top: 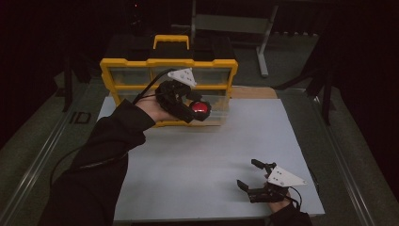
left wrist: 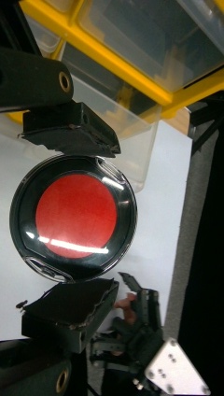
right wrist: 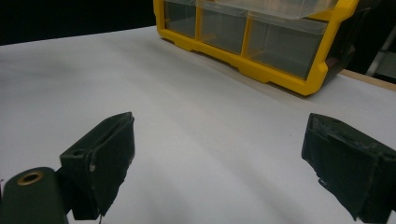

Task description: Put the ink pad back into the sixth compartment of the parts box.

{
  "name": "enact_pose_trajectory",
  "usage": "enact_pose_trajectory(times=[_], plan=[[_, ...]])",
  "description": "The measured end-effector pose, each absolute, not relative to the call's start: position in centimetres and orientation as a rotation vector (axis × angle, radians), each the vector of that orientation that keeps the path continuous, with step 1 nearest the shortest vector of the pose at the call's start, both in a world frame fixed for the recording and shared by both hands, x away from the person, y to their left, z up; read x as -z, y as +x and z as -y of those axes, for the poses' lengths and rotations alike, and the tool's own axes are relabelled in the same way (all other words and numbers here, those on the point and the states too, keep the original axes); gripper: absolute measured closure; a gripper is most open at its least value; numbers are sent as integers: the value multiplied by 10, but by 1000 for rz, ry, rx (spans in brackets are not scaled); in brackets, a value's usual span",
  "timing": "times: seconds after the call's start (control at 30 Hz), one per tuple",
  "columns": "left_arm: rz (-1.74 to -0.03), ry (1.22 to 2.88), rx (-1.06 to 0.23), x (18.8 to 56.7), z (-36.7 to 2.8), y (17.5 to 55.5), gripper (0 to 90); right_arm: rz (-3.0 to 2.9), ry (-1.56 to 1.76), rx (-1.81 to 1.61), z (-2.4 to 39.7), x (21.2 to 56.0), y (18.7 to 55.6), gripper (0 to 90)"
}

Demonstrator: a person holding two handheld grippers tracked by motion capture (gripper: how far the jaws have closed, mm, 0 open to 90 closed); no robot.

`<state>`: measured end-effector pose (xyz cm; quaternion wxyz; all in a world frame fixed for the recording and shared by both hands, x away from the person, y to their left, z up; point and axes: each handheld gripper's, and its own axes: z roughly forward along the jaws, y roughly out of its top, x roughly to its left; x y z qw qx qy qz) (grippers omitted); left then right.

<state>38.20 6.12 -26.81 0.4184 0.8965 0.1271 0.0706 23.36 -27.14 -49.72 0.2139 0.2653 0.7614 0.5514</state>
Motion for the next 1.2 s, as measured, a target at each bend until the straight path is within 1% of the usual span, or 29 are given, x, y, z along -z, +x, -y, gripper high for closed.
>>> enact_pose_trajectory(times=[0.03, 0.1, 0.43, 0.5, 0.6, 0.73, 0.83, 0.97, 1.2], plan=[[-336, 2238, -170, 267, -61, 384, 304, -2113, 740, -1534, 271, 497, 234, 96], [-362, 2241, -204, 267, -60, 386, 304, -2113, 739, -1533, 272, 497, 234, 96], [-443, 2186, -188, 270, -50, 401, 304, -2114, 739, -1534, 272, 497, 233, 95], [-472, 2165, -206, 270, -49, 403, 304, -2113, 741, -1538, 272, 498, 234, 96], [-473, 2134, -201, 271, -47, 408, 304, -2115, 739, -1538, 272, 498, 234, 95], [-486, 2108, -229, 272, -44, 413, 304, -2117, 738, -1537, 271, 498, 234, 95], [-500, 2083, -218, 275, -42, 417, 304, -2116, 737, -1539, 272, 498, 234, 95], [-518, 2085, -235, 280, -37, 422, 304, -2115, 742, -1541, 273, 498, 234, 96], [-560, 2059, -225, 290, -31, 429, 304, -2106, 748, -1546, 273, 497, 234, 96]])
